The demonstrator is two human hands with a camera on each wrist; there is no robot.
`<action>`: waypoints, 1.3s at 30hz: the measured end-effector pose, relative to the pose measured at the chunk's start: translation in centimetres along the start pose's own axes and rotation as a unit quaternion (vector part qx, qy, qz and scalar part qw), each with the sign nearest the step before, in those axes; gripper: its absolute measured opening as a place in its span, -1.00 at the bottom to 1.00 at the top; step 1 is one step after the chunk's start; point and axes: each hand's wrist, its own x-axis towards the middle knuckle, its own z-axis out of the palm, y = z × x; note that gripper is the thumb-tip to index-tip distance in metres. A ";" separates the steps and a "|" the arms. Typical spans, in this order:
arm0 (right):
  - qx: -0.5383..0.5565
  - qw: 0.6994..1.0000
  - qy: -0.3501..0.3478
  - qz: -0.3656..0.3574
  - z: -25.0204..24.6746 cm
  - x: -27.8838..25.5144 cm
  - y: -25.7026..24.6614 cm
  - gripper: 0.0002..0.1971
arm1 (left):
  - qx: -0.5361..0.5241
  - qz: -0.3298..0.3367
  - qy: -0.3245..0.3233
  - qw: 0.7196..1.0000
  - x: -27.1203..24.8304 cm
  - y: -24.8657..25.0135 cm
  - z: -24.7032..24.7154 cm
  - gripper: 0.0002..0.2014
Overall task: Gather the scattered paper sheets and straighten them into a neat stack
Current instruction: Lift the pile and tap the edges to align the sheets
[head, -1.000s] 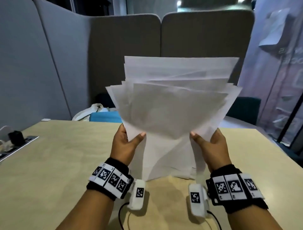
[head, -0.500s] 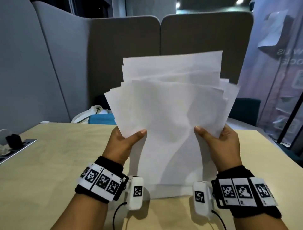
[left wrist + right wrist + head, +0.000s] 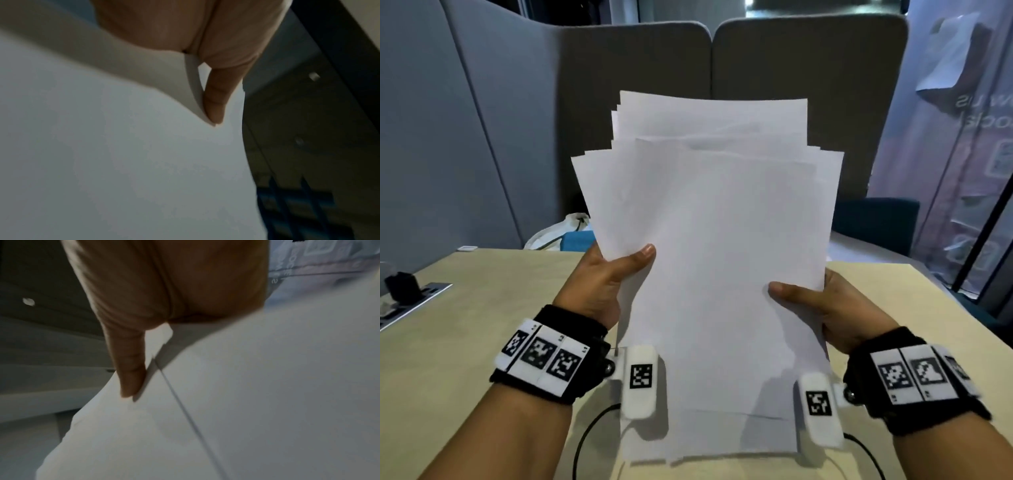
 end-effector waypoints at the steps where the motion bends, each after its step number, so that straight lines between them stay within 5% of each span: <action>1: 0.013 1.000 0.007 -0.002 0.3 -0.2 0.1 -0.70 | -0.017 -0.011 -0.008 1.000 0.0 -0.1 -0.2 -0.51; 6: 0.037 0.997 0.062 -0.029 0.7 -0.8 -0.4 -0.83 | -0.025 -0.040 -0.049 0.998 -0.4 -0.1 -0.5 -0.47; 11: -0.017 0.999 0.030 -0.006 0.1 -1.7 -0.5 -0.82 | -0.099 0.004 -0.031 0.995 -0.7 1.4 -0.6 -0.79; 17: 0.033 0.998 0.044 -0.017 0.3 -1.8 -0.4 -0.83 | -0.030 0.029 -0.095 0.995 0.1 3.9 -0.2 -0.62; 21: 0.061 0.993 0.090 -0.044 0.6 -1.3 -0.4 -0.81 | -0.012 0.050 -0.045 0.998 0.6 3.3 0.3 -0.37; 26: 0.091 0.986 0.117 -0.078 1.3 -1.3 0.0 -0.74 | 0.015 0.008 0.034 0.999 0.8 0.2 0.6 -0.56; 30: 0.090 0.977 0.146 -0.126 1.9 -1.6 -0.1 -0.76 | 0.110 -0.064 -0.011 0.992 -0.4 -3.6 0.2 -0.70; 35: -0.070 0.949 0.233 -0.201 2.9 -1.2 0.4 -0.84 | 0.131 0.016 0.050 0.990 -2.4 -5.9 2.6 -0.69; 39: -0.074 0.943 0.249 -0.205 3.7 -1.0 1.5 -0.75 | 0.156 0.074 0.095 0.980 -3.1 -6.5 3.6 -0.68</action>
